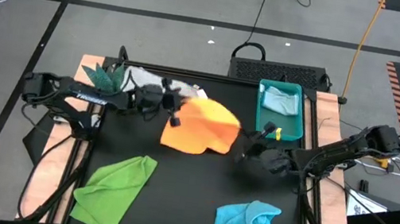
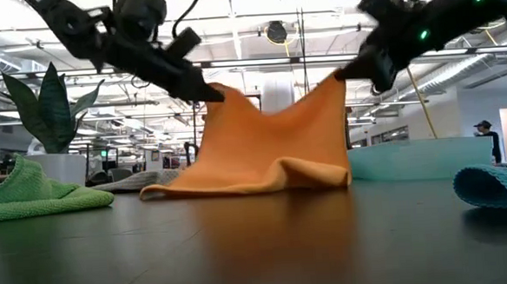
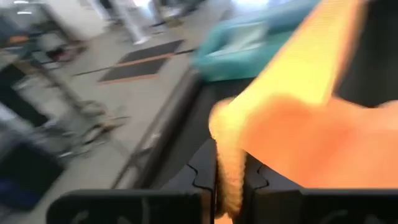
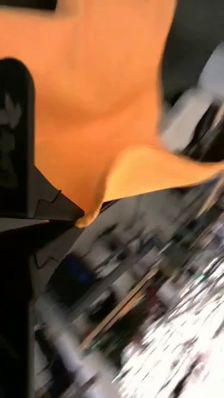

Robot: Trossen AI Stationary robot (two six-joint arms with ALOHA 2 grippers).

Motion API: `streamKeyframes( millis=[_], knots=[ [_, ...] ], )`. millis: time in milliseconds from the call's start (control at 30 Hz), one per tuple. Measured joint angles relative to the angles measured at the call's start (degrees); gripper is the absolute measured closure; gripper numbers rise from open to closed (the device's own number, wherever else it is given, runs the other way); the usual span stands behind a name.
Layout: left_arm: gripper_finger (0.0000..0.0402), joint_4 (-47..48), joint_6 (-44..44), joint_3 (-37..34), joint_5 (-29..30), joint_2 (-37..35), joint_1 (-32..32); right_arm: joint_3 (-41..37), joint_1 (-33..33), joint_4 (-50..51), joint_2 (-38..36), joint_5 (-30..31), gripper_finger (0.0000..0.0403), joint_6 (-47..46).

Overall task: Fold microfiber towels
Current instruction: Fold the orange microfiber cloth

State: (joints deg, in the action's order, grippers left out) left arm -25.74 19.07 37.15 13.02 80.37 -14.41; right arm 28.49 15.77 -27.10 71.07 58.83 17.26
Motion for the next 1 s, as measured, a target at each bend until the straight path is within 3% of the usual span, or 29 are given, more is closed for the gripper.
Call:
streamKeyframes(
  millis=[167, 333, 433, 500, 600, 767, 867, 1000],
  knots=[
    [0.0376, 5.7, -3.8, 0.1, 0.1, -6.2, 11.2, 0.0, 5.0, -1.4, -5.3, -19.1, 0.0402, 1.0],
    [0.0376, 9.5, -11.6, 2.2, -1.3, -15.7, 22.6, 0.0, 8.4, -5.4, -11.4, -44.9, 0.0402, -9.2],
    [0.0376, 9.0, -17.0, 3.4, -4.6, -20.9, 27.4, 0.0, 10.2, -14.9, -13.6, -52.9, 0.0402, -14.1],
    [0.0376, 8.5, -18.1, 4.0, -5.7, -23.8, 29.4, 0.0, 11.3, -20.5, -15.0, -52.5, 0.0403, -16.0],
    [0.0376, 9.9, -16.9, 4.0, -3.1, -27.0, 30.6, 0.0, 11.5, -21.7, -17.4, -45.5, 0.0403, -16.2],
    [0.0376, 18.3, -15.3, 3.9, 10.6, -27.1, 27.5, 0.0, 9.0, -6.7, -20.5, -20.4, 0.0403, -13.7],
    [0.0376, 21.6, -16.5, 3.5, 16.2, -23.5, 23.6, 0.0, 6.1, 4.4, -20.4, -10.3, 0.0403, -17.8],
    [0.0376, 21.6, -18.1, 2.3, 17.1, -17.3, 19.0, 0.0, 1.9, 13.2, -18.1, -10.3, 0.0403, -23.0]
  ],
)
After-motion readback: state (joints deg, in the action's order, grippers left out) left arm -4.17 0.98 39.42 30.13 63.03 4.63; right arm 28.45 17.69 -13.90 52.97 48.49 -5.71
